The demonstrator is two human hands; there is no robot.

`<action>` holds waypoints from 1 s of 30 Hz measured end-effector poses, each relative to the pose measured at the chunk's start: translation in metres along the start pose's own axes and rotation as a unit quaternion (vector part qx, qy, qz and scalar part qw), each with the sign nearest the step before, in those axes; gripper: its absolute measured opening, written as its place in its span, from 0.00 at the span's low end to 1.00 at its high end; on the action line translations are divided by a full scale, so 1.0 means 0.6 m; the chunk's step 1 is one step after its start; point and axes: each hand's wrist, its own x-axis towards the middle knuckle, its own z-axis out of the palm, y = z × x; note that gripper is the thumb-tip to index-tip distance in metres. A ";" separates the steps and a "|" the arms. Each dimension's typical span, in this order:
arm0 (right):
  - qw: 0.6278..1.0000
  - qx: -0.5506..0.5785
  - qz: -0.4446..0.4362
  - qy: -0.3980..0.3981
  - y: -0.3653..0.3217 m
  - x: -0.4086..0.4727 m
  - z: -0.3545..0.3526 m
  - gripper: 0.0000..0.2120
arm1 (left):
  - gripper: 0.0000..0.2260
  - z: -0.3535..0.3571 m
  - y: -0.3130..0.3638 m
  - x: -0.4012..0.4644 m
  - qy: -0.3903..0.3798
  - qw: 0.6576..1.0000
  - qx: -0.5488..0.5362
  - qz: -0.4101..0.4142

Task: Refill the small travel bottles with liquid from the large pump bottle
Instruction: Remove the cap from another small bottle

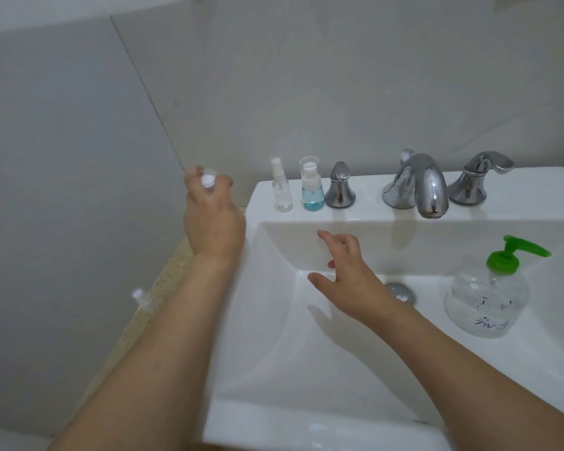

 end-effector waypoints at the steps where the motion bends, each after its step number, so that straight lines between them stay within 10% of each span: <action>1: 1.000 0.000 0.001 -0.001 0.000 0.000 0.000 0.33 | 0.16 -0.005 0.013 -0.005 0.013 0.999 -0.007 0.029; 9: 1.000 0.007 -0.014 0.015 0.000 0.005 -0.002 0.35 | 0.16 -0.024 0.080 -0.067 0.005 0.979 -0.099 0.176; 21: 1.000 -0.003 -0.018 0.024 -0.003 0.006 -0.008 0.35 | 0.12 -0.014 0.063 -0.087 -0.281 0.873 -0.396 -0.051; 30: 0.996 -0.027 0.049 -0.070 0.005 0.001 -0.007 0.14 | 0.07 -0.011 0.058 -0.087 -0.433 0.841 -0.322 -0.042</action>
